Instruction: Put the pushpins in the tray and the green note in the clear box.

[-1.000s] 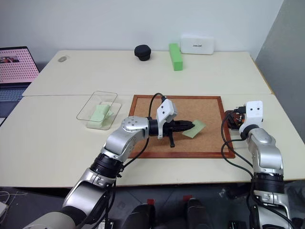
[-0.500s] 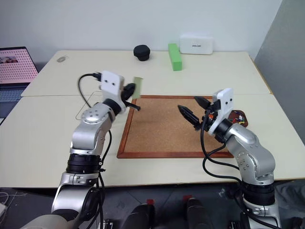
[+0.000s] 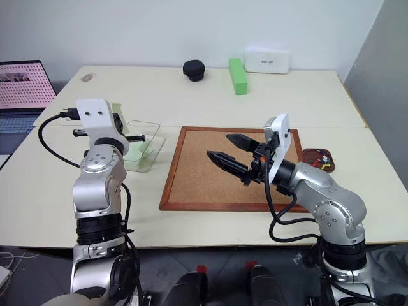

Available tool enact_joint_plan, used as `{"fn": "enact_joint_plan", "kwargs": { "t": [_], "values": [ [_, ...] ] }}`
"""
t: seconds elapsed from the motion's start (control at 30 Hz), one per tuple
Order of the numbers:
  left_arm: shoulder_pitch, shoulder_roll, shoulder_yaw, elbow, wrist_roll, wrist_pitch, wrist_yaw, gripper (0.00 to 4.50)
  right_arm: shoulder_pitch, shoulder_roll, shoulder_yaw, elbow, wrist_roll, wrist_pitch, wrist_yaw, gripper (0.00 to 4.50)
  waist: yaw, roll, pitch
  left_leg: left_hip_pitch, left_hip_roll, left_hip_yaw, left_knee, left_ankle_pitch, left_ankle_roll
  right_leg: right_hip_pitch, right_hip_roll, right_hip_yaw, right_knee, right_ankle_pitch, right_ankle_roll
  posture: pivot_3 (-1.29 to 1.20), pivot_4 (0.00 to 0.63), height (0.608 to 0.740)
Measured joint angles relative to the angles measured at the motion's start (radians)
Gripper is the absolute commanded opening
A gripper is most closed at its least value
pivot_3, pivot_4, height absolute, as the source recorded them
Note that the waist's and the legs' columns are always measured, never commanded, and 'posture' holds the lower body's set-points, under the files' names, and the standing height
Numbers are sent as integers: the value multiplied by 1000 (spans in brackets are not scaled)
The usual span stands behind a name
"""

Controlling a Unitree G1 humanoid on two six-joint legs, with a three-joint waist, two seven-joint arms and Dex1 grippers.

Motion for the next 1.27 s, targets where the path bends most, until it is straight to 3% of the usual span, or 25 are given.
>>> {"fn": "enact_joint_plan", "kwargs": {
  "t": [0.03,0.23,0.7,0.93,1.13,1.27],
  "values": [
    [1,-4,1,2,-3,3,3,409,0,-2,0,0,3,0,0,4108,0,0,0,0,0,0,0,0,0,0,0,0,0,0,0,0,150,740],
    [5,-4,3,18,-6,22,27,1914,1,-20,0,0,3,-4,-1,4108,-1,0,0,0,0,0,0,0,0,0,0,0,1,0,0,0,150,740],
    [4,-5,14,42,-35,36,49,4484,2,-29,6,0,0,-14,-10,4108,0,0,0,0,0,0,0,0,0,0,0,0,1,0,0,0,150,740],
    [6,0,-31,37,-50,22,-9,4484,5,-36,12,0,-48,-40,-27,4108,0,0,0,0,0,0,0,0,0,0,0,0,1,0,0,0,150,740],
    [102,-7,-175,-52,-179,-4,-295,4484,87,-93,81,75,-359,-179,-154,4108,1,0,0,0,0,2,0,0,0,0,-1,2,0,3,-4,0,150,740],
    [215,-7,-269,-59,-167,-110,-369,4484,166,-55,98,159,-556,-253,-306,4108,-3,0,0,1,1,2,-1,0,0,-1,0,2,1,3,-5,0,150,740]
  ]
}}
